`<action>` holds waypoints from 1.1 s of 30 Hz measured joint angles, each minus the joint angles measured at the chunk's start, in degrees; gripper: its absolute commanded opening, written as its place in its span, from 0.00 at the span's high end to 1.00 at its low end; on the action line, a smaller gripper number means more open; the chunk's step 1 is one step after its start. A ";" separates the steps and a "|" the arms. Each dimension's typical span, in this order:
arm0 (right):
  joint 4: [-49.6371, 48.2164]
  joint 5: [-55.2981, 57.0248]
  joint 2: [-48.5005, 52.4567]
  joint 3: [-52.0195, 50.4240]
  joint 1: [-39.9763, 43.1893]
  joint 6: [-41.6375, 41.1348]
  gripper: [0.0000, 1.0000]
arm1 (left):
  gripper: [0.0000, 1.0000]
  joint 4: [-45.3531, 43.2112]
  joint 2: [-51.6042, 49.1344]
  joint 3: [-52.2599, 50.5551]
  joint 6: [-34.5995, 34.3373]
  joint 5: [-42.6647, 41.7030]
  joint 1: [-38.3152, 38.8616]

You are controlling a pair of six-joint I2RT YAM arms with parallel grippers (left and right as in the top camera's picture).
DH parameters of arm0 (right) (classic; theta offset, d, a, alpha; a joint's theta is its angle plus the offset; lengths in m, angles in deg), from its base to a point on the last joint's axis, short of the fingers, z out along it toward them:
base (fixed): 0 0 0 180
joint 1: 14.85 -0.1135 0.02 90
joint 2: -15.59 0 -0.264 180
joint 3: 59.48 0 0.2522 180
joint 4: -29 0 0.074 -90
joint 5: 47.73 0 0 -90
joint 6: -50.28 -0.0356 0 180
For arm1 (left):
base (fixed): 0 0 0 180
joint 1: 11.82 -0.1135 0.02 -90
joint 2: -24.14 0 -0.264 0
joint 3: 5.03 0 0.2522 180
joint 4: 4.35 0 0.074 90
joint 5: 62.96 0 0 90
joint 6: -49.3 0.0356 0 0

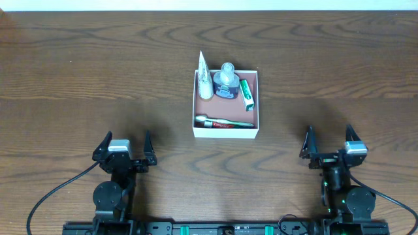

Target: Pack container

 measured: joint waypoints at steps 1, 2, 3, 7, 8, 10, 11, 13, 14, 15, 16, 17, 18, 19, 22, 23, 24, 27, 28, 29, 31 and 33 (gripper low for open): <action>0.46 -0.09 0.00 -0.11 0.00 0.55 0.01 | 0.02 0.00 0.00 0.00 0.00 0.00 0.00; 1.20 -0.20 0.00 -0.13 0.00 1.33 0.01 | 0.02 0.00 0.00 0.02 -0.02 0.00 0.00; 2.14 -0.28 -0.02 -0.13 0.00 2.23 0.01 | 0.02 -0.02 0.00 0.00 -0.02 0.00 0.00; 7.26 -0.46 0.02 -0.24 0.00 4.24 0.01 | 0.02 0.00 0.00 0.00 0.00 0.00 0.00; 7.21 -0.48 0.02 -0.24 0.00 4.48 0.01 | 0.02 -0.02 0.00 0.00 -0.02 0.02 0.00; 7.23 -0.48 0.00 -0.24 0.00 4.98 0.01 | 0.02 0.00 0.00 0.00 0.00 0.00 0.00; 7.21 -0.48 0.00 -0.24 0.00 5.09 0.01 | 0.02 0.00 0.00 0.00 0.00 0.00 0.00; 7.21 -0.48 0.00 -0.24 0.00 5.40 0.01 | 0.02 0.00 0.00 0.00 -0.02 0.00 0.00; 7.21 -0.48 0.00 -0.24 0.00 5.46 0.01 | 0.02 0.00 0.00 0.00 -0.02 0.00 0.00; 7.21 -0.48 0.00 -0.24 0.00 5.51 0.01 | 0.02 0.00 0.00 0.00 0.00 0.00 0.00; 7.21 -0.48 0.00 -0.24 0.00 5.60 0.01 | 0.02 0.00 0.00 0.00 -0.02 0.00 0.00; 7.21 -0.48 0.00 -0.24 0.00 5.64 0.01 | 0.02 0.00 0.00 0.00 -0.02 0.00 0.00; 7.23 -0.48 0.00 -0.24 0.00 5.64 0.01 | 0.02 0.00 0.00 0.00 -0.02 0.00 0.00; 7.23 -0.48 0.00 -0.24 0.00 5.64 0.01 | 0.02 0.00 0.00 0.02 -0.02 0.00 0.00; 7.21 -0.48 0.00 -0.24 0.00 5.66 0.01 | 0.02 0.00 0.00 0.00 -0.02 0.00 0.00; 7.21 -0.48 0.00 -0.24 0.00 5.66 0.01 | 0.02 0.00 0.00 0.00 -0.02 0.00 0.00; 7.21 -0.48 0.00 -0.24 0.00 5.66 0.01 | 0.02 0.00 0.00 0.00 -0.02 0.00 0.00; 7.23 -0.48 0.00 -0.24 0.00 5.64 0.01 | 0.02 0.00 0.00 0.00 -0.02 0.00 0.00; 7.21 -0.48 0.00 -0.24 0.00 5.66 0.01 | 0.02 0.00 0.00 0.00 0.00 0.00 0.00; 7.21 -0.48 0.00 -0.24 0.00 5.66 0.01 | 0.02 0.00 0.00 0.00 -0.02 0.00 0.00; 7.21 -0.48 0.00 -0.24 0.00 5.64 0.01 | 0.02 0.00 0.00 0.00 -0.02 0.00 0.00; 7.23 -0.48 0.00 -0.24 0.00 5.64 0.01 | 0.02 0.00 0.00 0.00 -0.02 0.00 0.00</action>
